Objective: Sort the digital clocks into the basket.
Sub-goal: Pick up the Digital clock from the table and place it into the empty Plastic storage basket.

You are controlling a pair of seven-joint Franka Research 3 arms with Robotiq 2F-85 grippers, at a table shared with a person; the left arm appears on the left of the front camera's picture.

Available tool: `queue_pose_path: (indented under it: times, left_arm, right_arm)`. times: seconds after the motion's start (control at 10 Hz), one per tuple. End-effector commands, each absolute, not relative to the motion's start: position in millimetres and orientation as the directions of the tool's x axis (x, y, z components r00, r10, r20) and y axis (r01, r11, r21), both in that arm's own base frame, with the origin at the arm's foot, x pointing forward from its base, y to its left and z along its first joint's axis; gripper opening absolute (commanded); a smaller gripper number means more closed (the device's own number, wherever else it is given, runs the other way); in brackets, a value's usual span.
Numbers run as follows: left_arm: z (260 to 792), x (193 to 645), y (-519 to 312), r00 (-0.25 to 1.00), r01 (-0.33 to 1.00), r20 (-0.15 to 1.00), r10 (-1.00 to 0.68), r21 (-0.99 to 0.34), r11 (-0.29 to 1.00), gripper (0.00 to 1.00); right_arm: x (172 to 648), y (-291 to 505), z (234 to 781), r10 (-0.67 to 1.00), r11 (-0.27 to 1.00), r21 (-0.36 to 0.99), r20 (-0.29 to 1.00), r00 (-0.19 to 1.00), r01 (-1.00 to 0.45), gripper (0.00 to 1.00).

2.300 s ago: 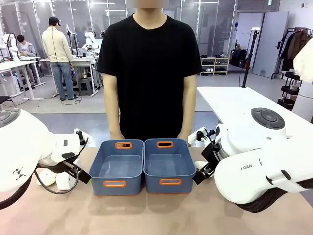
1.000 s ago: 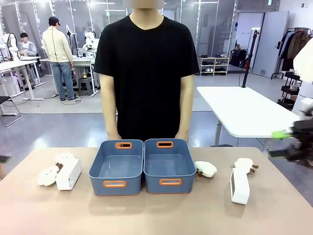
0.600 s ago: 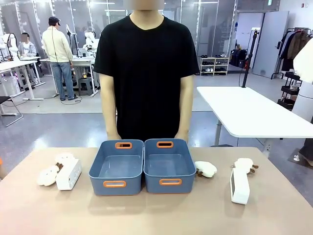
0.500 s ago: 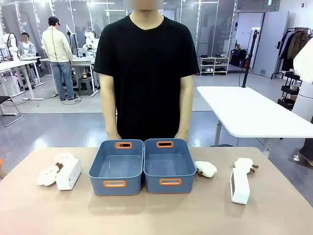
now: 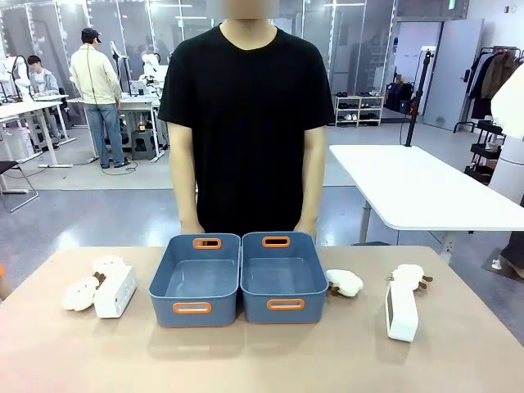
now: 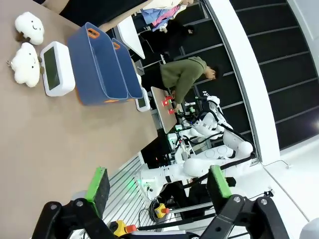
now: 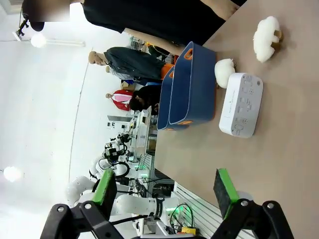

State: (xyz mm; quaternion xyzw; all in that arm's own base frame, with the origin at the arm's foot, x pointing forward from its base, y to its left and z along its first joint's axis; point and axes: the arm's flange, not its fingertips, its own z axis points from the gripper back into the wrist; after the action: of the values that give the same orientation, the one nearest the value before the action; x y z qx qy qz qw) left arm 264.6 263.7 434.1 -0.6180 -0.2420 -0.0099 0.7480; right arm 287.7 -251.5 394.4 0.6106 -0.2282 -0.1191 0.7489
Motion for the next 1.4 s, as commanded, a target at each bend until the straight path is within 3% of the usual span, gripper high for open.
queue_pose_path:
  times: [0.0,1.3]
  left_arm:
    - [436.5,259.4,266.1,0.880,0.321,0.379,0.286,-0.919,0.228,1.00]
    - [436.5,259.4,266.1,0.880,0.321,0.379,0.286,-0.919,0.228,1.00]
  right_arm:
    - [286.4,-252.9,395.1,-0.461,0.224,0.969,0.196,0.866,-0.100,1.00]
    - [286.4,-252.9,395.1,-0.461,0.224,0.969,0.196,0.866,-0.100,1.00]
